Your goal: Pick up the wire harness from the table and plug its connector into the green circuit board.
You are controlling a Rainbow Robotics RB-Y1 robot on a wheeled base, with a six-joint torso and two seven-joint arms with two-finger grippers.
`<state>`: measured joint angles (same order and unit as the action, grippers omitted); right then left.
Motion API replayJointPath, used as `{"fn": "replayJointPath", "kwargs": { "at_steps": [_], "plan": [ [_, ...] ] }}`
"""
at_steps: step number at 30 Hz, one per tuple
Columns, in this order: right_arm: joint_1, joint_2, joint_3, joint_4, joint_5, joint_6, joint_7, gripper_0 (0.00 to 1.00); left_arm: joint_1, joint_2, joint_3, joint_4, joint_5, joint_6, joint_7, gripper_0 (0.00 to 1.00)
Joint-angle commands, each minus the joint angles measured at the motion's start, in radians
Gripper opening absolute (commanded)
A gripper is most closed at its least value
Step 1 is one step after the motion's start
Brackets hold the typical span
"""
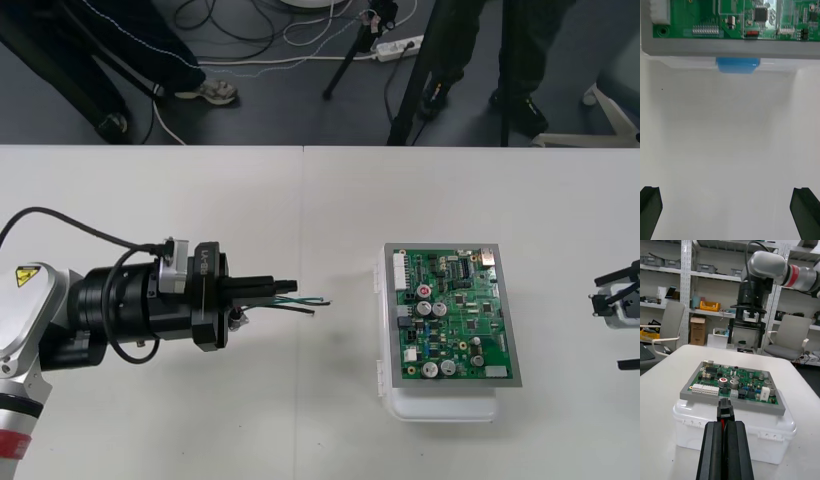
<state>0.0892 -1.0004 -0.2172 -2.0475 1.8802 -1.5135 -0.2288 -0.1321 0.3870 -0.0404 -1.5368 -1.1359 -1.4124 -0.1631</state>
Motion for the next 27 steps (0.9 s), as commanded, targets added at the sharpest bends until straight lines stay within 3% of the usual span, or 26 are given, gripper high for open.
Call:
{"fn": "replayJointPath", "kwargs": {
  "at_steps": [1,17,27],
  "plan": [
    [-0.066,0.014,0.051,0.001,0.073,-0.010,-0.049,1.00,-0.055,0.006,-0.049,0.075,0.024,-0.060,-0.085,0.00],
    [-0.203,0.014,0.262,0.000,0.240,-0.008,-0.303,1.00,-0.201,-0.097,-0.088,0.426,0.008,-0.151,-0.328,0.00],
    [-0.273,0.022,0.380,0.000,0.286,0.003,-0.412,1.00,-0.259,-0.132,-0.093,0.484,-0.056,-0.158,-0.400,0.00]
  ]
}}
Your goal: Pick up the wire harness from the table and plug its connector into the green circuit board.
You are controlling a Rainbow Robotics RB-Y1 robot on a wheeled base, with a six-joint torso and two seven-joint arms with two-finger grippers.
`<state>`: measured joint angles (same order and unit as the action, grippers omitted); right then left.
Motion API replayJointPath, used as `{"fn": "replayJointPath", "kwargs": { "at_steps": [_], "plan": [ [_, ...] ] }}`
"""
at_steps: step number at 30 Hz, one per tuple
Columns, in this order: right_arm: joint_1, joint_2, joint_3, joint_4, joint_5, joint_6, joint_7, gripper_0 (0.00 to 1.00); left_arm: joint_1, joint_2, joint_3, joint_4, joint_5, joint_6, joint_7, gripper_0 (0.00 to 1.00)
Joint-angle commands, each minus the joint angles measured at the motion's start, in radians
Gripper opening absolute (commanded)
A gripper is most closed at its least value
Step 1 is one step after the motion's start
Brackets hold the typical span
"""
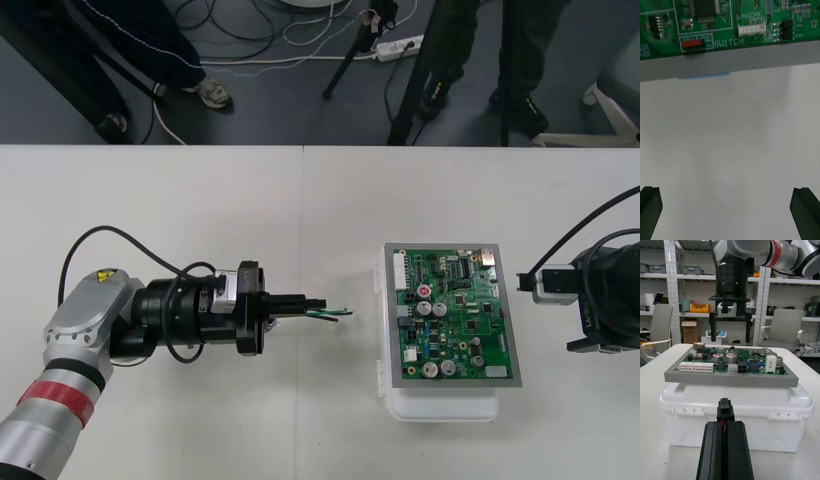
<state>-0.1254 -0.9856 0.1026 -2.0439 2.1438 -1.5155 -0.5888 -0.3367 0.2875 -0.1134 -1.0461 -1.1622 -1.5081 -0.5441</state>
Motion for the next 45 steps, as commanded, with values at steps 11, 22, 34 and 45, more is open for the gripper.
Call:
{"fn": "replayJointPath", "kwargs": {
  "at_steps": [11,22,34,45],
  "plan": [
    [-0.088,0.019,0.121,-0.002,0.056,0.021,-0.051,1.00,-0.085,-0.048,-0.049,0.008,-0.059,-0.058,-0.043,0.00],
    [-0.109,0.061,0.138,-0.002,0.051,0.031,-0.040,1.00,-0.133,-0.090,-0.057,0.121,-0.057,-0.060,-0.122,0.00],
    [-0.134,0.108,0.149,-0.004,0.050,0.041,-0.037,1.00,-0.146,-0.114,-0.068,0.121,-0.059,-0.052,-0.132,0.00],
    [-0.137,0.113,0.161,-0.004,0.042,0.052,-0.028,1.00,-0.146,-0.133,-0.084,0.121,-0.059,-0.017,-0.135,0.00]
  ]
}}
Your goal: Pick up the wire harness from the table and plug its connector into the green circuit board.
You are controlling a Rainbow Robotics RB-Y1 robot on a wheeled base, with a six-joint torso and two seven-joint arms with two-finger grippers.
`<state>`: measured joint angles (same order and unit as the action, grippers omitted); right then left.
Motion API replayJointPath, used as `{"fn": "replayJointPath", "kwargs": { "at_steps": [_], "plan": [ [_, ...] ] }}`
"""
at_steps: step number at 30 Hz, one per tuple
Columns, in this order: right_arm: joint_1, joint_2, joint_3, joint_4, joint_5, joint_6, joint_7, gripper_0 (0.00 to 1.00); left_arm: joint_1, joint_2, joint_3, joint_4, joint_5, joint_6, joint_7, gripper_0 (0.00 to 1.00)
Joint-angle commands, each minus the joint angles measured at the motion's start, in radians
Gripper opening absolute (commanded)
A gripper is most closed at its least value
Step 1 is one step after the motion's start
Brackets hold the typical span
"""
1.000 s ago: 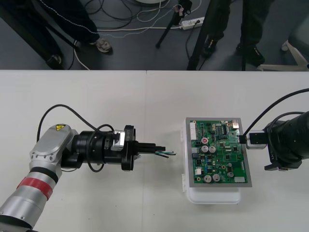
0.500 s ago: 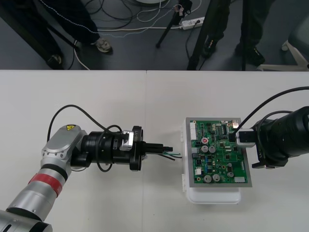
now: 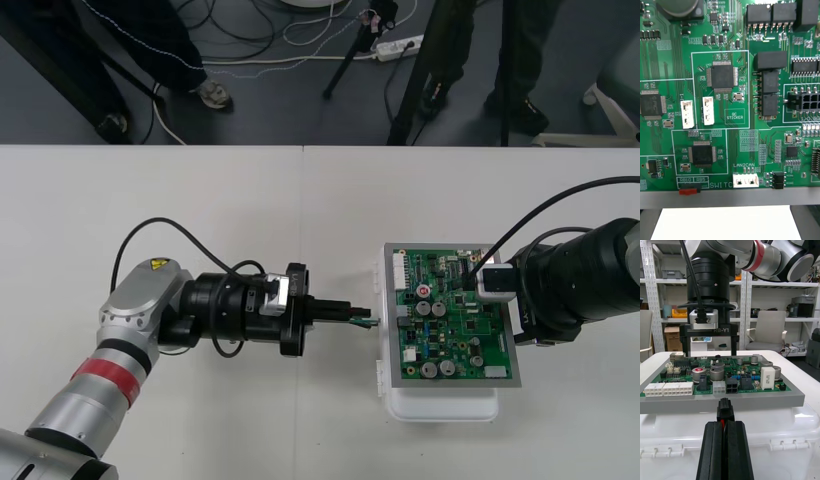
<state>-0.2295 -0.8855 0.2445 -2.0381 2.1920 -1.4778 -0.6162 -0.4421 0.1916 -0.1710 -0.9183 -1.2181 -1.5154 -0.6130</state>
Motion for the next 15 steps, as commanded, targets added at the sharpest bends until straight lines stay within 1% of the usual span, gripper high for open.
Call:
{"fn": "replayJointPath", "kwargs": {
  "at_steps": [1,15],
  "plan": [
    [-0.034,0.013,0.019,-0.010,-0.008,0.019,0.001,1.00,-0.041,-0.038,-0.027,-0.007,-0.003,-0.006,-0.067,0.00],
    [-0.033,0.013,0.039,-0.010,-0.023,0.040,0.019,1.00,-0.040,-0.043,-0.050,-0.007,-0.003,0.034,-0.071,0.00]
  ]
}}
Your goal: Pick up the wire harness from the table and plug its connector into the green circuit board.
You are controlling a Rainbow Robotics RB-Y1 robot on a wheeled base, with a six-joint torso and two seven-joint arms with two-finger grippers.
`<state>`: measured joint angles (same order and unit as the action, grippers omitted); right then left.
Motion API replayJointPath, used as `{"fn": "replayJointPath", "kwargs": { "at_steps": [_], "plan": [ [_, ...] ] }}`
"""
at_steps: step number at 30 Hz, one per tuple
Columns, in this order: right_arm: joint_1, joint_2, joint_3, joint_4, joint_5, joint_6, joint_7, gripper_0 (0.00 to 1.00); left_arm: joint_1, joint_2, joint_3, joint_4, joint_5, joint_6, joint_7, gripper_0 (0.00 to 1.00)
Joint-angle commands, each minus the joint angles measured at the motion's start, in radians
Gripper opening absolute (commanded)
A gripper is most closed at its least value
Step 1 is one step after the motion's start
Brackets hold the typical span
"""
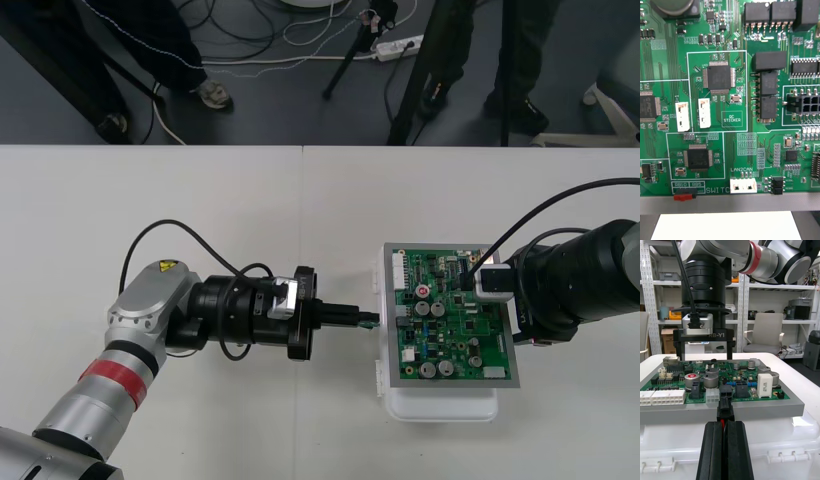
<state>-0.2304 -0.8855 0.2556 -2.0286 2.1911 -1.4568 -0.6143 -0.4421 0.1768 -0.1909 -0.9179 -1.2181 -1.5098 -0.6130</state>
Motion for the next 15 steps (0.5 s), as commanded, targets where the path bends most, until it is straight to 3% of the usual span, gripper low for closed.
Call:
{"fn": "replayJointPath", "kwargs": {
  "at_steps": [1,15],
  "plan": [
    [-0.032,0.013,0.028,-0.019,-0.024,0.020,0.018,1.00,-0.040,-0.028,-0.033,-0.007,-0.003,0.033,-0.070,0.00],
    [-0.033,-0.009,0.028,-0.018,-0.005,-0.027,0.025,1.00,-0.041,-0.039,-0.041,-0.007,-0.003,0.077,-0.067,0.00]
  ]
}}
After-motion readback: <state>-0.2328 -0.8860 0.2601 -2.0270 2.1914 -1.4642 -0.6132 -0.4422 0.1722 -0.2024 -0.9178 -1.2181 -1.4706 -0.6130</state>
